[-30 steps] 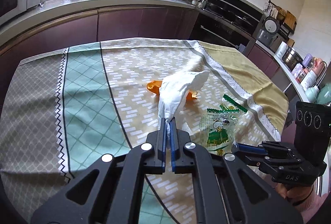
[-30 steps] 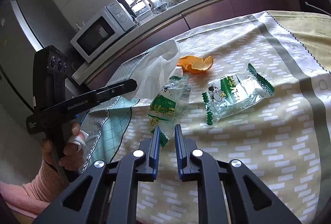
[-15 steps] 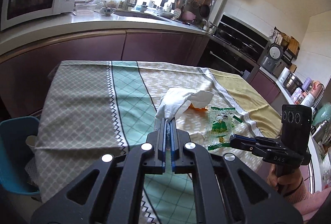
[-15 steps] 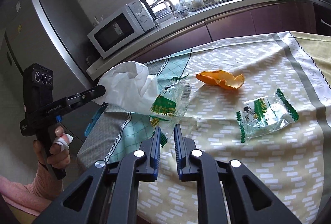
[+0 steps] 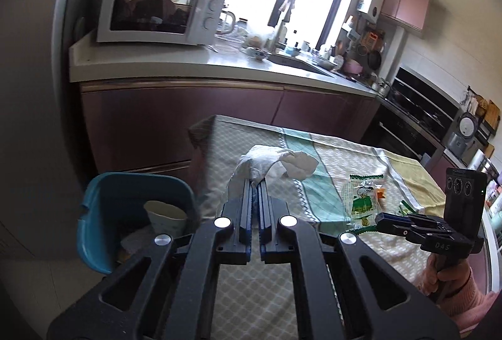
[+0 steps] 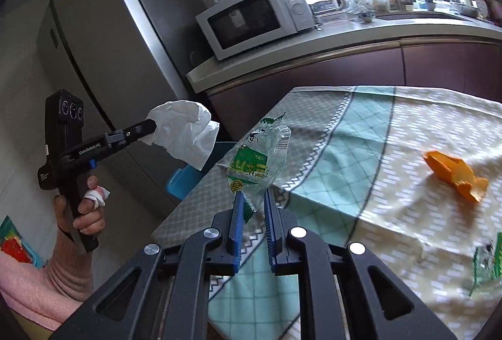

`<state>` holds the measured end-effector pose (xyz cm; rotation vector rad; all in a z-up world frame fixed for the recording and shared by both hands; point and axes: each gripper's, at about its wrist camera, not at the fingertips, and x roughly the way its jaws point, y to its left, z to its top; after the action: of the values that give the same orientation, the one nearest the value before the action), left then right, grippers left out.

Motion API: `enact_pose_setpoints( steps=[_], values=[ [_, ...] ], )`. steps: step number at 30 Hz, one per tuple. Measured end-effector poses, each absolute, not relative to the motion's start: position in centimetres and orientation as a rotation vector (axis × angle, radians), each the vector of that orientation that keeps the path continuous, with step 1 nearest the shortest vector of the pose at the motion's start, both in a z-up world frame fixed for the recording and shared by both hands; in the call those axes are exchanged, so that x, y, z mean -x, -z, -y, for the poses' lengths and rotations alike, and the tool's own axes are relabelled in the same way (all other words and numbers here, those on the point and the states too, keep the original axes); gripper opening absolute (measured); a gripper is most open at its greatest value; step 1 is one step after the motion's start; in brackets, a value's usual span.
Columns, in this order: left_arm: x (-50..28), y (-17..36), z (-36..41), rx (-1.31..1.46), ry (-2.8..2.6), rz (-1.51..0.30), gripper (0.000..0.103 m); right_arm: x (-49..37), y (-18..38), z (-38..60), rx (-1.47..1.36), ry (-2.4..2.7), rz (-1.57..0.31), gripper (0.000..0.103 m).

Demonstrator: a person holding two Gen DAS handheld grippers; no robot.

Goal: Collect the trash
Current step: 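Carry the tissue and candy wrapper over the teal bin and open both grippers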

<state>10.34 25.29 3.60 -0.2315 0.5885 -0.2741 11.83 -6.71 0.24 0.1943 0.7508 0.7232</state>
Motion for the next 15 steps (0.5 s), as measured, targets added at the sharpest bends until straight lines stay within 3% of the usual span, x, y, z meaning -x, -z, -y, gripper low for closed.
enact_pose_setpoints(
  steps=[15],
  values=[
    [-13.0, 3.9, -35.9, 0.299, 0.061, -0.727, 0.004, -16.9, 0.7, -8.9, -0.031, -0.944, -0.877, 0.012]
  ],
)
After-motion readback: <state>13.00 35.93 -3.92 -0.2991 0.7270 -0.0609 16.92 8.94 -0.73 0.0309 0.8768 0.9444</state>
